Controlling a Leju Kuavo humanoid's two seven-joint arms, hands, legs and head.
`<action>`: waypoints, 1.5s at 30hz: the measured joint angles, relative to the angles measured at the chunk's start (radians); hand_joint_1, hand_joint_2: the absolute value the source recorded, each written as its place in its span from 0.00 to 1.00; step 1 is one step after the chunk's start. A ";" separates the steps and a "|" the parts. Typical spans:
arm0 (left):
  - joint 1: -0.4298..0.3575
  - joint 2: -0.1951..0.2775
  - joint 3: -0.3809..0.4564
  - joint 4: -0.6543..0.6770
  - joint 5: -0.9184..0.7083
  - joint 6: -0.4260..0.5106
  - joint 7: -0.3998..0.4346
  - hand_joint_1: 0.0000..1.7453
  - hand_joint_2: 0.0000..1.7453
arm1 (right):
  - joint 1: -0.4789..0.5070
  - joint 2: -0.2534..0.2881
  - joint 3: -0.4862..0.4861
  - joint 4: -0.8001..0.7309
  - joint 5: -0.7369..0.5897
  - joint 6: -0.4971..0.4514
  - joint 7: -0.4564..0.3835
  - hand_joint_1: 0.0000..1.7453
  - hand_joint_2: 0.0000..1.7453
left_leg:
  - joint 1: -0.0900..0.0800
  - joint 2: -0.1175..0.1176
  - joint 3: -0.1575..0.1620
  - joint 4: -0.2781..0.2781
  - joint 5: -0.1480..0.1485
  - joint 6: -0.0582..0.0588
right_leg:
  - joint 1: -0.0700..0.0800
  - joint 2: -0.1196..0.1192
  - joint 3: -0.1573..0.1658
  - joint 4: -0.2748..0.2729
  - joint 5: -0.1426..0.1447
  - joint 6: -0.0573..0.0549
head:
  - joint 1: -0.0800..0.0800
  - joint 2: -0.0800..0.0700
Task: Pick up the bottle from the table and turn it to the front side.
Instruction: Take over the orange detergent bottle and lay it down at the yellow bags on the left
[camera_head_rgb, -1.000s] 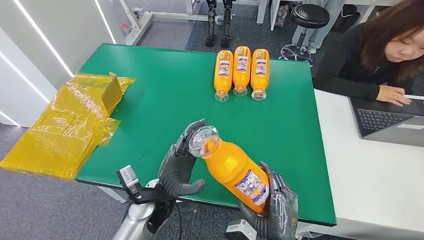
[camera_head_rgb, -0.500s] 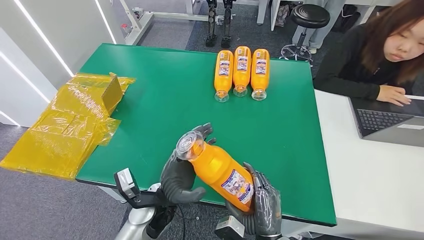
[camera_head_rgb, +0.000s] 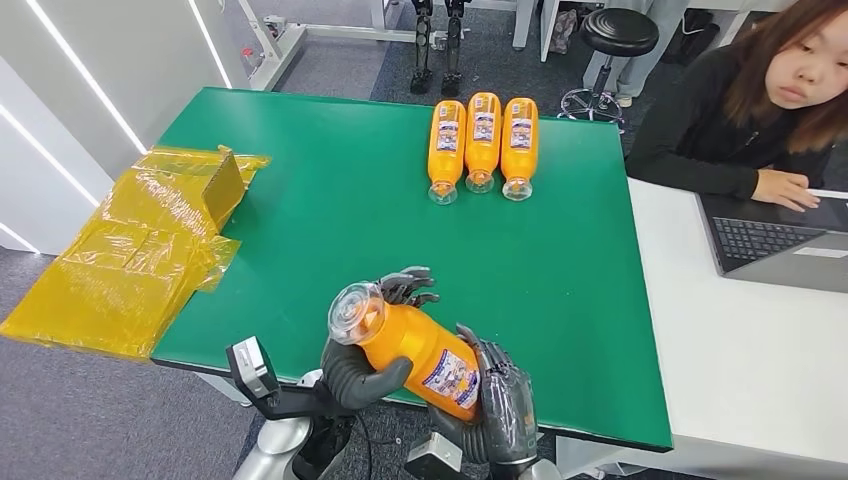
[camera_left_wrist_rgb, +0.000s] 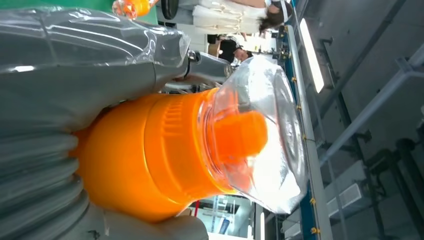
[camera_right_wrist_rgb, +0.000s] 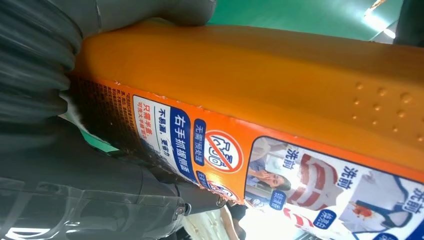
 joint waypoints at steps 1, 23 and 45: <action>-0.001 0.002 0.000 0.000 0.002 0.003 -0.001 1.00 1.00 | -0.004 0.003 0.002 0.008 -0.003 0.002 -0.001 1.00 1.00 | 0.000 0.000 0.000 0.000 0.000 0.000 | 0.000 0.000 0.000 0.000 0.000 0.000 | 0.000 0.000; -0.022 0.025 0.000 0.029 0.028 0.060 -0.021 1.00 1.00 | -0.034 0.021 0.022 0.080 -0.091 0.006 -0.078 0.00 1.00 | 0.000 0.000 0.000 0.000 0.000 0.000 | 0.000 0.000 0.000 0.000 0.000 0.000 | 0.000 0.000; -0.495 0.123 0.035 0.449 -1.077 0.817 0.085 1.00 1.00 | -0.071 0.020 0.082 0.148 -0.284 -0.062 -0.234 0.00 1.00 | 0.000 0.000 0.000 0.000 0.004 -0.003 | 0.000 0.000 -0.002 0.003 0.002 -0.003 | 0.000 0.000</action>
